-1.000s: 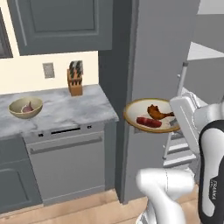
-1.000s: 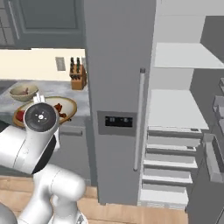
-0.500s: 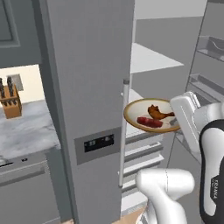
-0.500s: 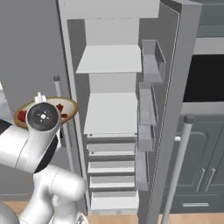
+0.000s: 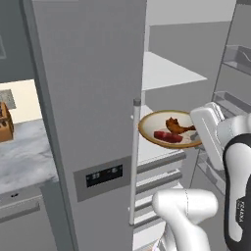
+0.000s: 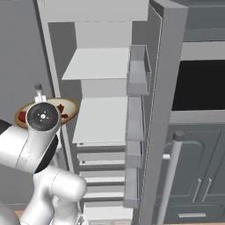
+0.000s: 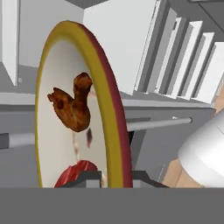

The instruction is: Place the bowl with the garlic and onion on the second highest shelf of the fridge. Place the bowl with the steak and chicken drumstick on the top shelf of the fridge.

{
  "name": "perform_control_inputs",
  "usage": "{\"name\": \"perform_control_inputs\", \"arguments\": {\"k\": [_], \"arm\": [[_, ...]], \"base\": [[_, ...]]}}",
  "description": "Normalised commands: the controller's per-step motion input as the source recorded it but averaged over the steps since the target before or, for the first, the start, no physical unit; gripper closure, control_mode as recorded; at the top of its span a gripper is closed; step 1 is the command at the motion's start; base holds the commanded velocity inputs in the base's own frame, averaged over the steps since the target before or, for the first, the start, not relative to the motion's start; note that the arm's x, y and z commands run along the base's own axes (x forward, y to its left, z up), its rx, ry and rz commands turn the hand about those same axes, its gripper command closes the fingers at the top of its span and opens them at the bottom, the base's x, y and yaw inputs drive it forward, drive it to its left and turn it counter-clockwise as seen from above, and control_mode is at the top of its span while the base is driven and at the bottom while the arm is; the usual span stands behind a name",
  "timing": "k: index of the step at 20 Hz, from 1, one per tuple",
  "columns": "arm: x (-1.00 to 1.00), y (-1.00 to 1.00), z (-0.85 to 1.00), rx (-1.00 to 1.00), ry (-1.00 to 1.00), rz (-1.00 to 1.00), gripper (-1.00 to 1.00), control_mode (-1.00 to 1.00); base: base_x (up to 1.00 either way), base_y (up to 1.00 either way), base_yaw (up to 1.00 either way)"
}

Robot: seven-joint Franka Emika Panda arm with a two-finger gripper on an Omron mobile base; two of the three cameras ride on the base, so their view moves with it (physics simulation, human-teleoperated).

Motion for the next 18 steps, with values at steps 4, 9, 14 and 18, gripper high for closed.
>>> {"name": "perform_control_inputs", "arguments": {"k": [4,9,14,18], "arm": [[0.0,0.0,0.0,0.0,0.0,0.0,1.0,1.0],[0.07,-0.06,0.02,0.0,0.0,-0.02,1.0,-1.0],[0.12,-0.27,0.66,0.11,-0.25,-0.15,1.0,-1.0],[0.58,-0.11,0.77,0.1,-0.23,-0.28,1.0,-1.0]], "base": [[0.56,-0.32,-0.09],[0.46,-0.36,-0.09],[0.0,0.0,0.0],[0.0,0.0,0.0]]}}
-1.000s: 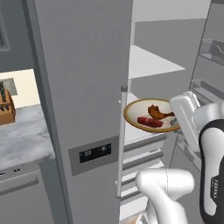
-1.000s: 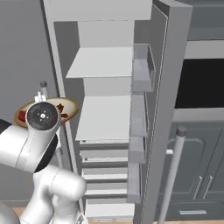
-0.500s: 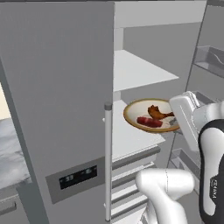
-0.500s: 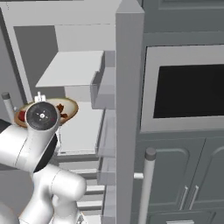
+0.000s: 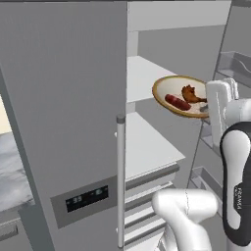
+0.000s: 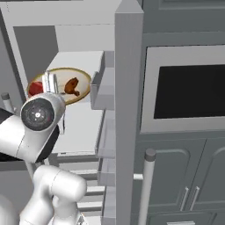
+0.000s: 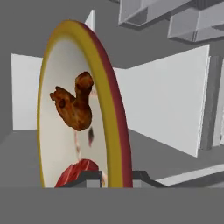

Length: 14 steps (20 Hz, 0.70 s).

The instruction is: Place the bowl with the garlic and onion on the second highest shelf of the fridge. Place the bowl with the steak and chicken drumstick on the top shelf of the fridge.

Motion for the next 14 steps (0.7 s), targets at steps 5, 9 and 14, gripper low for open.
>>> {"name": "perform_control_inputs", "arguments": {"k": [5,9,14], "arm": [[1.0,0.16,0.25,0.01,0.03,-0.15,1.0,-1.0],[1.0,0.15,0.0,0.0,0.1,-0.02,1.0,-1.0],[1.0,0.1,0.0,0.0,0.11,0.0,1.0,-1.0]], "base": [[0.0,0.0,0.0],[0.0,0.0,0.0],[0.0,0.0,0.0]]}}
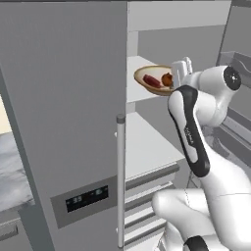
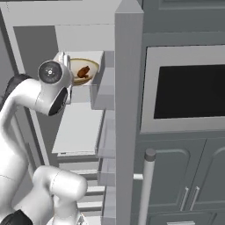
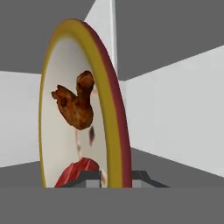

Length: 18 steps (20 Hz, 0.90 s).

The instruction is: Place the bowl with the garlic and onion on the second highest shelf of the fridge. Place the bowl with the steak and chicken drumstick on the top shelf of the fridge.

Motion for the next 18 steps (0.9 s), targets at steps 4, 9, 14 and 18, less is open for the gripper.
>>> {"name": "perform_control_inputs", "arguments": {"k": [4,9,14,18], "arm": [[1.0,0.17,0.0,0.0,0.07,0.0,1.0,-1.0],[1.0,0.27,-0.01,0.0,0.01,0.0,1.0,-1.0],[0.66,0.04,-0.14,-0.09,0.03,0.0,1.0,-1.0],[-0.12,0.03,0.07,-0.07,0.03,0.0,-1.0,-1.0]], "base": [[0.0,0.0,0.0],[0.0,0.0,0.0],[0.0,0.0,0.0],[0.0,0.0,0.0]]}}
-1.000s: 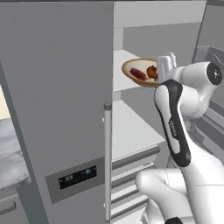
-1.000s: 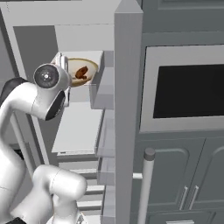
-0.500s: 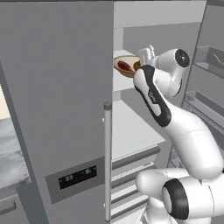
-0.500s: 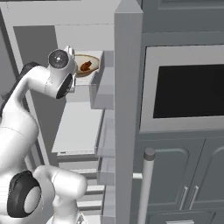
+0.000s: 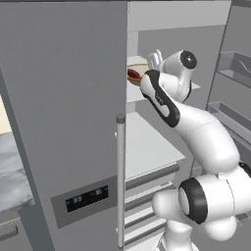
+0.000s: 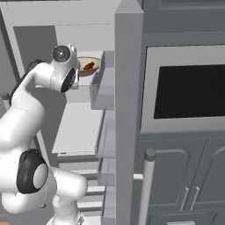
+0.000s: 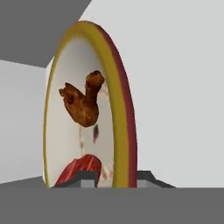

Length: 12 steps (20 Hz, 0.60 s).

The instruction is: Place the bowl with the garlic and onion on the second highest shelf of the fridge. Place the bowl with the steak and chicken drumstick on the top shelf of the fridge.

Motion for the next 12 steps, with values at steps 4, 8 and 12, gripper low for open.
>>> {"name": "perform_control_inputs", "arguments": {"k": [4,8,12], "arm": [[-0.86,-0.07,0.51,0.0,0.0,0.0,-1.0,-1.0],[-1.0,-0.31,0.67,0.0,0.0,0.0,-1.0,-1.0],[-1.0,-0.34,-0.04,-0.14,0.0,0.09,-1.0,-1.0]], "base": [[0.0,0.0,0.0],[0.0,0.0,0.0],[0.0,0.0,0.0]]}}
